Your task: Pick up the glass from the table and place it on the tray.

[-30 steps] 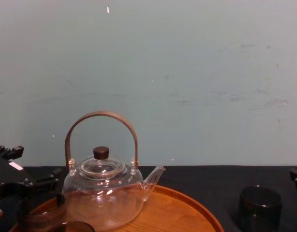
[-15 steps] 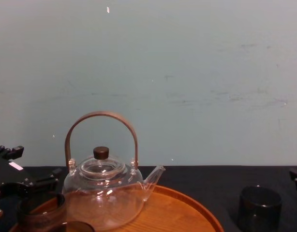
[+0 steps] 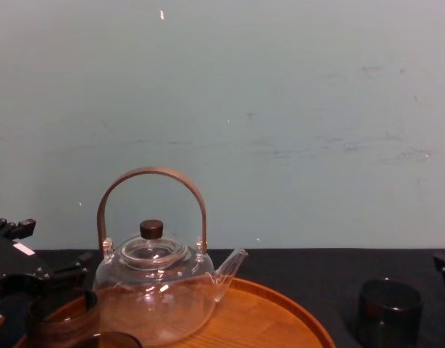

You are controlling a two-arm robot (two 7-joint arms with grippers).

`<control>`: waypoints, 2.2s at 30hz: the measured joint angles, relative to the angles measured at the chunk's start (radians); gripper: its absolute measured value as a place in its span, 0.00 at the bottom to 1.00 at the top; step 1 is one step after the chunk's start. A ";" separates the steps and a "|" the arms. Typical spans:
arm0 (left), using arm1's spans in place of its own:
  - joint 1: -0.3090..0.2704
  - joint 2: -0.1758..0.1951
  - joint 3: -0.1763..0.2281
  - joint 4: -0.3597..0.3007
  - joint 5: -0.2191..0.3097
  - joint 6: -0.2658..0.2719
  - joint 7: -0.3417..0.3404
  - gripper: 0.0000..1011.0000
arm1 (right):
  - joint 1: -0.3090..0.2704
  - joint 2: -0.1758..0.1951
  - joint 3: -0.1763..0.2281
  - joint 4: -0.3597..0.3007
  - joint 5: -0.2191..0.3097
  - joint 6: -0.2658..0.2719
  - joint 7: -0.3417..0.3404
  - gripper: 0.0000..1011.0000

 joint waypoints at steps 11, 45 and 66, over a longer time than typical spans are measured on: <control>0.000 0.000 0.000 0.000 0.000 0.000 0.000 0.99 | 0.000 0.000 0.000 0.000 0.000 0.000 0.000 0.99; 0.000 0.000 0.000 0.000 0.000 0.000 0.000 0.99 | -0.055 0.036 0.046 -0.069 0.040 -0.017 0.083 0.99; 0.000 0.000 0.000 0.000 0.000 0.000 0.000 0.99 | -0.328 0.136 0.154 -0.348 0.080 0.003 0.117 0.99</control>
